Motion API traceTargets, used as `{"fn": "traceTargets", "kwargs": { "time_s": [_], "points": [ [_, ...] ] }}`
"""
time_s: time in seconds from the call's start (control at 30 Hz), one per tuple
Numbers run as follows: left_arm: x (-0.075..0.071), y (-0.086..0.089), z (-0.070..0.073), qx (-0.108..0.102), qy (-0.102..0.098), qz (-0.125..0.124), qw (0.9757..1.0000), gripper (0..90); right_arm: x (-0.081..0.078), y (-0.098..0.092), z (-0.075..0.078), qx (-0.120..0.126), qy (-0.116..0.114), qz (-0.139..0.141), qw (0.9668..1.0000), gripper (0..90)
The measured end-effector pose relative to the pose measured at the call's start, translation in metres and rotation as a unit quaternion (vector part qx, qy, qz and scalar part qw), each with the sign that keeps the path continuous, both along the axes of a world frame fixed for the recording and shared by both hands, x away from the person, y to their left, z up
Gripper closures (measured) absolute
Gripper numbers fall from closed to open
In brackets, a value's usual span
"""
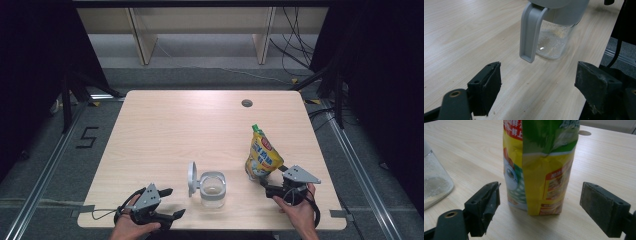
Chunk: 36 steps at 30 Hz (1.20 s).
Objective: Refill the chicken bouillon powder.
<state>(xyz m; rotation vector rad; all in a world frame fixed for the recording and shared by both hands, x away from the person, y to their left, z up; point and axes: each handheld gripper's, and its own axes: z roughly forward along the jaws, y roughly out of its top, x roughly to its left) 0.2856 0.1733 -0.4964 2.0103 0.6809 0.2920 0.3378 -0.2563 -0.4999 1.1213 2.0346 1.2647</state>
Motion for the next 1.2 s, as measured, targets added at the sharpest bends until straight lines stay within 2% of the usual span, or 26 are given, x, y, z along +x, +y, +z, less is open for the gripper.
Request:
{"fn": "traceTargets", "kwargs": {
  "time_s": [0.07,0.1,0.13,0.17,0.27,0.3,0.33,0.37,0.4,0.47,0.53,0.57,0.6,0.63,0.67,0.7,0.73,0.77,0.83,0.87,0.9,0.93,1.07,1.17,1.2],
  "points": [
    [0.000,0.000,0.000,-0.002,0.000,-0.002,1.0000,20.5,-0.001,0.002,-0.002,0.010,0.011,-0.004,0.9999,16.8],
    [0.000,0.000,0.000,-0.001,-0.001,0.001,1.0000,20.5,-0.001,0.002,-0.002,0.006,0.010,-0.004,0.9999,16.3],
    [0.000,0.000,0.000,-0.002,0.002,0.000,1.0000,20.5,0.002,0.000,-0.003,-0.001,-0.007,0.002,1.0000,16.3],
    [-0.001,0.000,0.000,-0.004,0.006,0.005,1.0000,20.5,0.004,0.001,-0.004,0.002,-0.012,0.007,0.9999,16.3],
    [-0.001,0.000,0.000,-0.005,0.005,0.005,1.0000,20.5,0.005,0.003,-0.006,0.013,-0.008,0.001,0.9999,15.9],
    [-0.001,0.000,0.000,-0.004,0.003,0.005,1.0000,20.5,0.003,0.005,-0.006,0.027,0.005,-0.008,0.9996,15.9],
    [0.000,0.000,0.000,-0.001,-0.001,-0.002,1.0000,20.5,0.004,0.005,-0.006,0.025,-0.003,-0.006,0.9997,15.9],
    [0.000,0.000,0.000,-0.001,0.000,-0.001,1.0000,20.5,0.008,0.003,-0.007,0.015,-0.022,0.006,0.9996,15.9],
    [0.000,0.000,-0.001,-0.005,0.001,-0.001,1.0000,20.5,0.005,0.005,-0.007,0.024,-0.009,-0.009,0.9996,15.9],
    [0.000,0.000,-0.001,-0.005,0.001,0.000,1.0000,20.5,0.010,0.004,-0.008,0.020,-0.026,-0.002,0.9995,15.8],
    [0.000,0.000,-0.001,-0.003,0.000,0.000,1.0000,20.5,0.010,0.006,-0.010,0.029,-0.014,-0.009,0.9994,15.7],
    [0.001,0.000,0.000,0.003,0.001,-0.003,1.0000,20.5,0.013,0.005,-0.011,0.022,-0.026,0.001,0.9994,15.7],
    [0.001,0.000,0.000,0.003,0.001,-0.003,1.0000,20.5,0.014,0.006,-0.012,0.022,-0.028,0.003,0.9994,15.7],
    [0.001,0.001,0.000,0.003,0.001,-0.002,1.0000,20.5,0.012,0.007,-0.012,0.032,-0.019,-0.007,0.9993,15.7],
    [-0.001,0.000,-0.001,-0.004,0.008,0.009,0.9999,20.5,0.012,0.008,-0.012,0.033,-0.017,-0.012,0.9993,15.5],
    [0.000,0.001,-0.001,-0.002,0.007,0.007,1.0000,20.5,0.012,0.009,-0.012,0.035,-0.015,-0.013,0.9992,15.6],
    [0.000,0.000,-0.001,-0.004,0.010,0.010,0.9999,20.5,0.016,0.007,-0.013,0.024,-0.033,-0.004,0.9992,15.6],
    [0.001,0.002,-0.001,0.008,0.006,0.007,0.9999,20.5,0.016,0.008,-0.013,0.028,-0.029,-0.004,0.9992,15.7],
    [0.000,0.000,-0.001,-0.003,0.010,0.007,0.9999,20.5,0.015,0.010,-0.015,0.037,-0.023,-0.013,0.9990,15.9],
    [0.000,0.000,-0.001,-0.006,0.014,0.005,0.9999,20.5,0.016,0.010,-0.015,0.029,-0.029,-0.014,0.9991,15.7],
    [0.000,0.000,-0.001,-0.005,0.013,0.004,0.9999,20.5,0.019,0.009,-0.015,0.018,-0.041,-0.007,0.9990,15.7],
    [0.001,0.000,-0.001,0.003,0.002,-0.004,1.0000,20.5,0.018,0.011,-0.015,0.026,-0.039,-0.010,0.9989,15.8],
    [0.001,0.001,-0.001,0.005,0.001,-0.002,1.0000,20.5,0.021,0.013,-0.016,0.031,-0.049,-0.008,0.9983,15.8],
    [0.002,0.001,-0.001,0.005,0.003,-0.003,1.0000,20.5,0.023,0.013,-0.015,0.031,-0.051,-0.007,0.9982,15.9],
    [0.001,0.001,-0.001,0.006,0.000,0.001,1.0000,20.5,0.021,0.013,-0.014,0.032,-0.041,-0.013,0.9986,15.9]
  ]
}}
